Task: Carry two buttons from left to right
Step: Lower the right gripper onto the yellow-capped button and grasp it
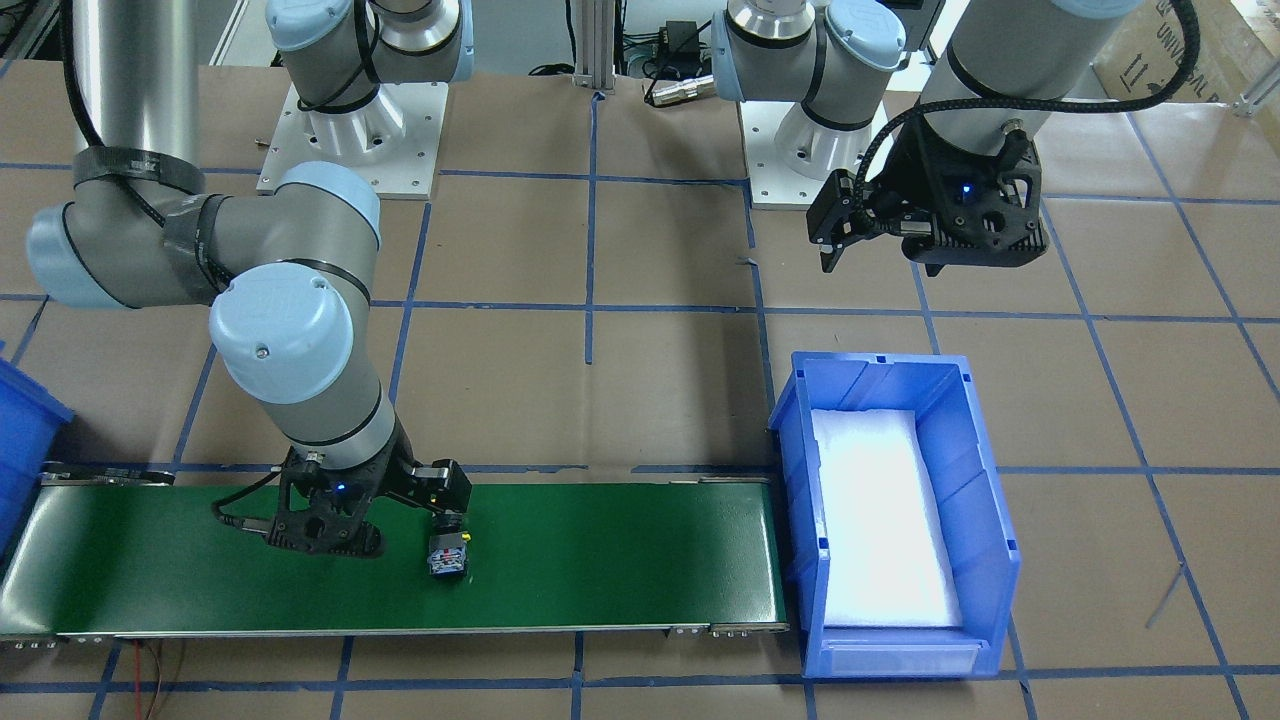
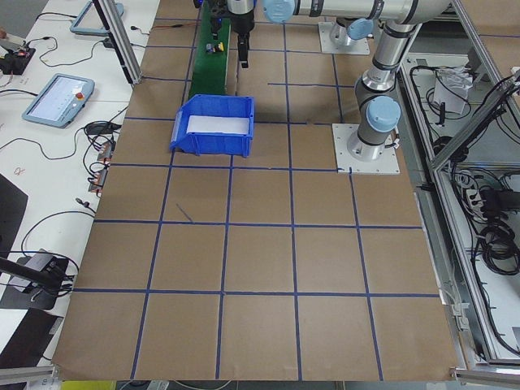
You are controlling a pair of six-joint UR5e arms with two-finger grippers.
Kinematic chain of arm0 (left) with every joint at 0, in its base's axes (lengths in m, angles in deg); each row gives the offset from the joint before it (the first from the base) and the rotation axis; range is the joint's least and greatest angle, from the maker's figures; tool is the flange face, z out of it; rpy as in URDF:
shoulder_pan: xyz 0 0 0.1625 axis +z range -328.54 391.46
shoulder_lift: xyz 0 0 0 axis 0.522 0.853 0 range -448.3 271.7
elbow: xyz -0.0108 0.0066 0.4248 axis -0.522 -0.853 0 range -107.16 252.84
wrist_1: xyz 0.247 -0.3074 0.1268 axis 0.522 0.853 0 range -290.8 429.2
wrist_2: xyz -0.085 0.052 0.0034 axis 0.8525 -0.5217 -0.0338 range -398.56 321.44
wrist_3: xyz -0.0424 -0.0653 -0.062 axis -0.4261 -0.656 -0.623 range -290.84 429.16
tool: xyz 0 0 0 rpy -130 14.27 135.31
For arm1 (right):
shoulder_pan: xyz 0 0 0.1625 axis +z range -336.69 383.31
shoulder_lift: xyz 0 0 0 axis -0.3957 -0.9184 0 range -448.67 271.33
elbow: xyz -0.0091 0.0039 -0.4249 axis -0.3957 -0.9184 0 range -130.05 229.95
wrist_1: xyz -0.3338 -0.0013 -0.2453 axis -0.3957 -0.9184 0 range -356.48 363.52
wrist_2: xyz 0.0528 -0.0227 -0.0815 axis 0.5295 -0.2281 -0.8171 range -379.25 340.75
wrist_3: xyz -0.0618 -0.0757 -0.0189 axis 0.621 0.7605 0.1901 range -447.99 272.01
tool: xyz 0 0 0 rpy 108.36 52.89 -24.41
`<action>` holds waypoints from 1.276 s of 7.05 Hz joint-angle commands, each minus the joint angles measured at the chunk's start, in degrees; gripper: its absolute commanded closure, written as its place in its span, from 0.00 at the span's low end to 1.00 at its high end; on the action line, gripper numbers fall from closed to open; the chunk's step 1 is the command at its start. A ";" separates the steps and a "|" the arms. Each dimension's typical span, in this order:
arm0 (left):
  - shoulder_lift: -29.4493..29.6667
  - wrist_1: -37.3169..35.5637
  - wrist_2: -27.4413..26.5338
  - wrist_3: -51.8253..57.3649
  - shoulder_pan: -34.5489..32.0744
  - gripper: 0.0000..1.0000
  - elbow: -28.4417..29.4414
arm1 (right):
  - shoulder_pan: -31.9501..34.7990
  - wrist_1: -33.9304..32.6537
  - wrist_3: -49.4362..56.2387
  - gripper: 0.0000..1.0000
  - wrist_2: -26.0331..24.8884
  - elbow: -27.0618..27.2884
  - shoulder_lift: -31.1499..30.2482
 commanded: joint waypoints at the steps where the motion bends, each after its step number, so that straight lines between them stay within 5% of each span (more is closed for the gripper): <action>1: 0.00 -0.09 0.00 0.00 0.00 0.00 0.00 | 0.23 -0.72 -0.32 0.00 0.50 -0.02 0.47; 4: 0.00 0.00 0.00 0.00 0.00 0.00 0.00 | 0.23 -0.72 -0.06 0.00 1.64 -3.60 2.47; 9: 0.00 0.00 0.00 0.00 0.00 0.00 0.00 | 0.15 -0.72 1.78 0.00 1.13 -0.90 3.90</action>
